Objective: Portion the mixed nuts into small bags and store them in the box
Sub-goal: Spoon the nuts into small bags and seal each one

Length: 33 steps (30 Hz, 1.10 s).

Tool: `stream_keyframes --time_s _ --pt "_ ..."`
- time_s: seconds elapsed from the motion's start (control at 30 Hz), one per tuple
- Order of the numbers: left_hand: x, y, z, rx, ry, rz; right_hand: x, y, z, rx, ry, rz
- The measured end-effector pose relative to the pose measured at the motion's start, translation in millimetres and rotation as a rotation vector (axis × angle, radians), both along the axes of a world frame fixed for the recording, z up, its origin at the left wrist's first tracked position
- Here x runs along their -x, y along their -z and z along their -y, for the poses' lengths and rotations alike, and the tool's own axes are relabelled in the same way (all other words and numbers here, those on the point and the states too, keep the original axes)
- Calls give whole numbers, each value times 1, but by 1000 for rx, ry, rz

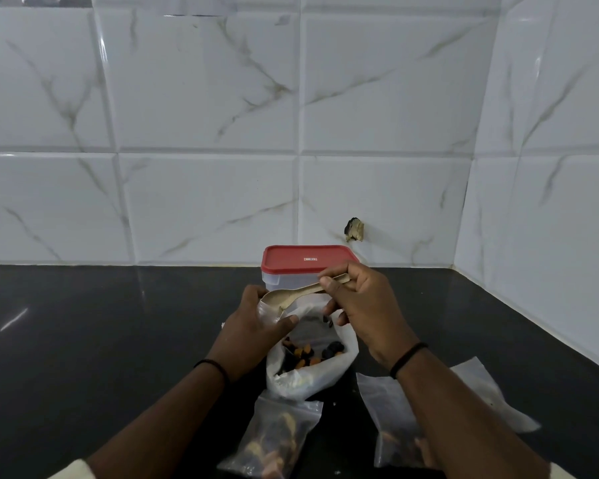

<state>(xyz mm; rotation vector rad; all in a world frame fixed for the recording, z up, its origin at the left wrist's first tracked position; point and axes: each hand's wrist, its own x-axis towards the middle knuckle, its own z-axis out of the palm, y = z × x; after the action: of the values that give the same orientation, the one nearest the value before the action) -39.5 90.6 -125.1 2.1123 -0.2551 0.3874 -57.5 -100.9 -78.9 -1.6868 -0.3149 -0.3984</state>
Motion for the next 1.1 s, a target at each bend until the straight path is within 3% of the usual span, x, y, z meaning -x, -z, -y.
stream_keyframes --time_s 0.17,0.27,0.47,0.6,0.83,1.1 --pt "0 0 1 -25 -8 6 -10 6 10 -132 191 -159" --pt "2 -2 3 -23 -5 3 -15 8 18 -102 273 -190" --pt "2 -2 1 -43 -14 6 -18 9 29 457 468 -63" --pt "0 1 0 -56 -14 3 -17 9 28 566 390 -112" --pt "0 0 2 -60 -11 10 -11 9 18 419 200 -283" --pt "1 -1 2 -62 -15 9 -12 13 24 160 176 -474"
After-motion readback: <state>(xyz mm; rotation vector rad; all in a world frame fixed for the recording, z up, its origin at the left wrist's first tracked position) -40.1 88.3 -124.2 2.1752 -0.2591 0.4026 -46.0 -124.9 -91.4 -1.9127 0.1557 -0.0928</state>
